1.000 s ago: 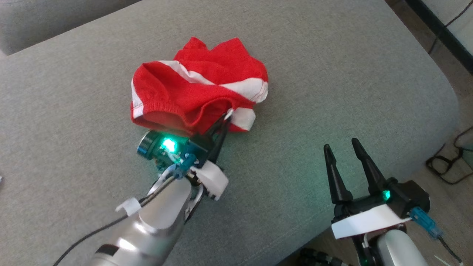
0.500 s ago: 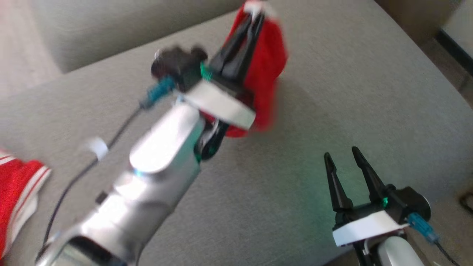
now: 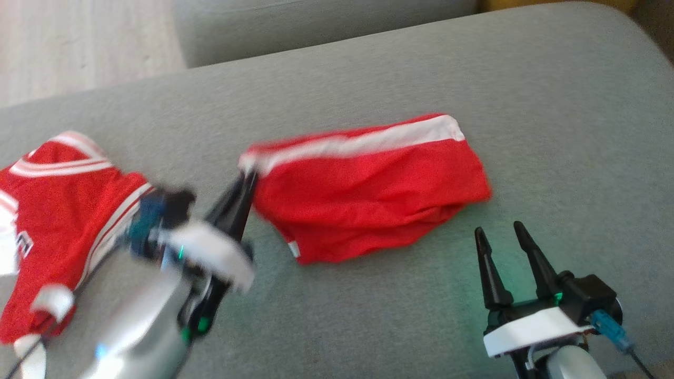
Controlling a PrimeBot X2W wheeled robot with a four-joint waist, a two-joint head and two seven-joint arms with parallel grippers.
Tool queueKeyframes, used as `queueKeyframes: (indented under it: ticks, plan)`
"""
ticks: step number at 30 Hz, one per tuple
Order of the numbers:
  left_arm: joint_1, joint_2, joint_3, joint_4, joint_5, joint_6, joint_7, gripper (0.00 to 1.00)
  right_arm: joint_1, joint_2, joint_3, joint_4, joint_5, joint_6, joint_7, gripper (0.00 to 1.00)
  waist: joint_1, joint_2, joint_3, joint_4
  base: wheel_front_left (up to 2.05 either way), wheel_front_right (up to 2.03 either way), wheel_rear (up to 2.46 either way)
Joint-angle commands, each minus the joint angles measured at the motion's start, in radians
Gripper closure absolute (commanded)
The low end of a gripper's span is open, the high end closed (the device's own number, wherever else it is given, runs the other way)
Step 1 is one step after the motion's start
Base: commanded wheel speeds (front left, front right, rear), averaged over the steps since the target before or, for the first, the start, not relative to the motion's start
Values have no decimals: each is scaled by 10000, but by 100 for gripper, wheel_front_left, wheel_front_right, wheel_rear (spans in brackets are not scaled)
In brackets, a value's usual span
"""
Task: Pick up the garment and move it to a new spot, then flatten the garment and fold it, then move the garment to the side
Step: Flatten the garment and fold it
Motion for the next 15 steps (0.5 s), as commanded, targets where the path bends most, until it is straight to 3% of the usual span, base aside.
queueKeyframes:
  ticks: [1, 5, 10, 15]
  plan:
    - [-310, 241, 461, -439, -84, 51, -41, 100, -350, -49, 167, -243, 41, 75, -38, 0, 1, 0, 157, 325, 0, 0, 0]
    - [882, 937, 610, -863, -382, 200, -74, 100, -702, -49, -57, -62, 181, 75, -38, 0, 1, 0, 316, 792, 0, 0, 0]
    - [1343, 1169, 543, -1565, -629, 144, 116, 100, -1813, -49, -113, 681, 998, 75, -38, 0, 1, 0, 609, 1493, 0, 0, 0]
    - [1073, 957, 179, -2094, -503, 46, 321, 100, -4254, -1616, 1006, 2542, 2413, 75, 467, 0, 1, 0, 1112, 2221, 0, 0, 0]
